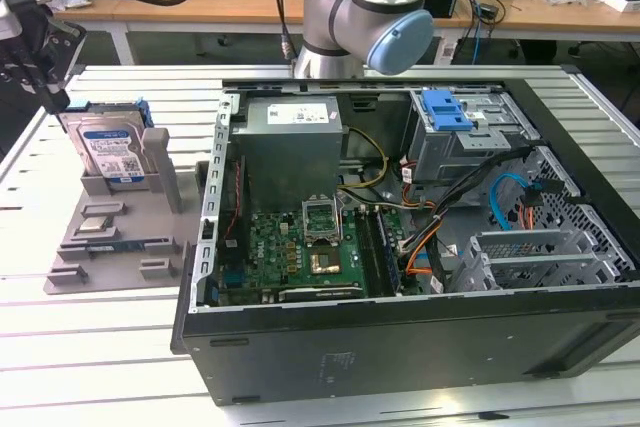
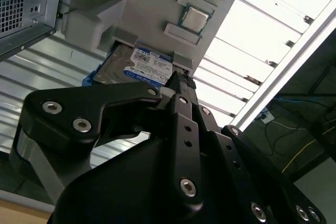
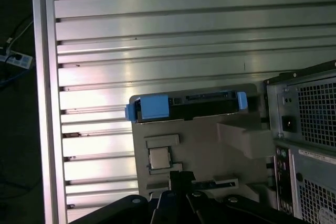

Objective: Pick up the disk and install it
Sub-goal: 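Reach for the disk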

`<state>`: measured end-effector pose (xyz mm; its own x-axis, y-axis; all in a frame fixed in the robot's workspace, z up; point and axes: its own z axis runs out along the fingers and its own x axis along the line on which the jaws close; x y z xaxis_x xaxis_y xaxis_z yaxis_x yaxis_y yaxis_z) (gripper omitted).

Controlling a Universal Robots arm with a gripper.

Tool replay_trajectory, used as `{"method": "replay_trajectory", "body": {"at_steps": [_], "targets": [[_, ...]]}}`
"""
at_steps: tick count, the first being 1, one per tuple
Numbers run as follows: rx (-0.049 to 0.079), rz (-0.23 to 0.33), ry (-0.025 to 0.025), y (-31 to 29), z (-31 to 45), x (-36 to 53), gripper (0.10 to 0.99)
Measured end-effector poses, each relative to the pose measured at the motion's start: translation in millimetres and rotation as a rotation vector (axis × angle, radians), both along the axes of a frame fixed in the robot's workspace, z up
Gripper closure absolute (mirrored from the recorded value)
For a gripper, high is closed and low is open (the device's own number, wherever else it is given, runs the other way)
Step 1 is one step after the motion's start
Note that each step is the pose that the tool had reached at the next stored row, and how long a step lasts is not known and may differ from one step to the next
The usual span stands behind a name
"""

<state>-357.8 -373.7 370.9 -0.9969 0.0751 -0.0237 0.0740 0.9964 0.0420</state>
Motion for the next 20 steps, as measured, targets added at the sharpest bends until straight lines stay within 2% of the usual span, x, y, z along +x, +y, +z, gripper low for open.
{"method": "replay_trajectory", "body": {"at_steps": [6, 8, 10, 13, 16, 20], "targets": [[-0.001, 0.000, 0.0001, 1.3, -8.5, -2.8, 0.980], [-0.003, 0.000, 0.0002, 5.5, -11.3, -3.5, 0.980], [-0.005, 0.000, 0.0002, 10.4, -12.0, -3.9, 0.980], [-0.006, 0.000, 0.0001, 12.5, -12.3, -6.7, 0.980], [-0.006, 0.000, 0.0001, 13.0, -12.5, -9.9, 0.980], [-0.006, 0.000, 0.0001, 13.1, -12.5, -10.1, 0.980]]}}
